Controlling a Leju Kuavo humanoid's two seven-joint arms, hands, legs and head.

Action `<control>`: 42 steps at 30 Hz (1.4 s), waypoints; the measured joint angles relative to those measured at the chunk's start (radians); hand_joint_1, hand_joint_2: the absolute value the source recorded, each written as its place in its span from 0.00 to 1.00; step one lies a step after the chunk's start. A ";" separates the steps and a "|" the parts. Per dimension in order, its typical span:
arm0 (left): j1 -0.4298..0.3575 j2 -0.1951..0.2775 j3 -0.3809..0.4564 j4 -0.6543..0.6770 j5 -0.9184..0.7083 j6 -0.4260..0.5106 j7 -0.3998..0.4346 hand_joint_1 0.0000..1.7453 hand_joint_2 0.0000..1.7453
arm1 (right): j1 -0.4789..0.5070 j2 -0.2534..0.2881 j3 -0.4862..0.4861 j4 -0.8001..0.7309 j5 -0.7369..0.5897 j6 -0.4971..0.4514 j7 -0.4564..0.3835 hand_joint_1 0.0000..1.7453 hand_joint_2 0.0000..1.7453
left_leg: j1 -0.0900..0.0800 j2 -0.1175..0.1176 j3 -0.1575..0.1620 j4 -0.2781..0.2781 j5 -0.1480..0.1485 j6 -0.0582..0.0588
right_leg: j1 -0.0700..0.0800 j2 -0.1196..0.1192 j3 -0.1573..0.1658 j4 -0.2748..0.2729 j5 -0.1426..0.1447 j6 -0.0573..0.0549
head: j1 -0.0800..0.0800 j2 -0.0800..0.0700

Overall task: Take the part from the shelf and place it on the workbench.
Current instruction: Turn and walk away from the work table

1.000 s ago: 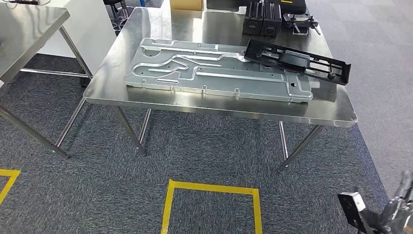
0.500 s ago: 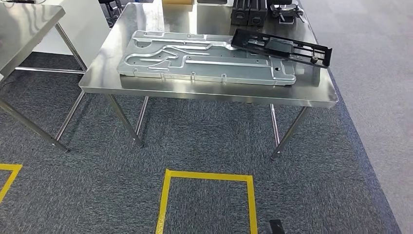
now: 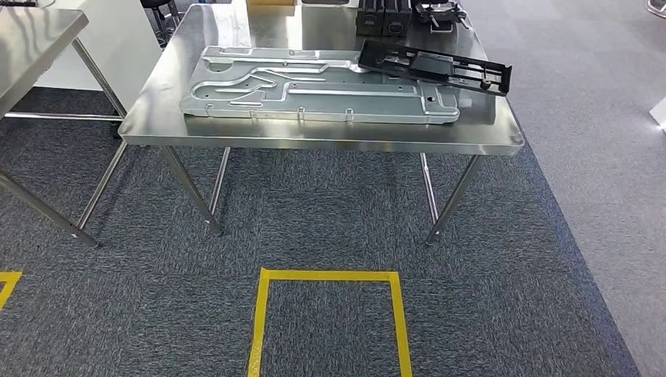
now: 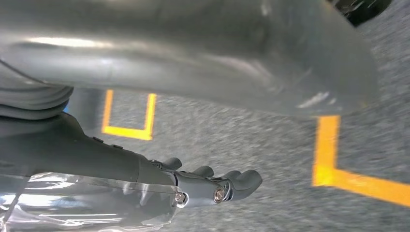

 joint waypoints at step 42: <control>0.036 0.023 -0.003 0.000 -0.031 -0.028 0.079 0.00 0.25 | 0.007 0.002 0.023 0.021 -0.008 0.051 0.043 0.00 0.00 | 0.009 -0.006 -0.166 0.264 -0.097 -0.041 | 0.006 -0.008 0.065 -0.085 0.005 -0.054 | 0.000 0.000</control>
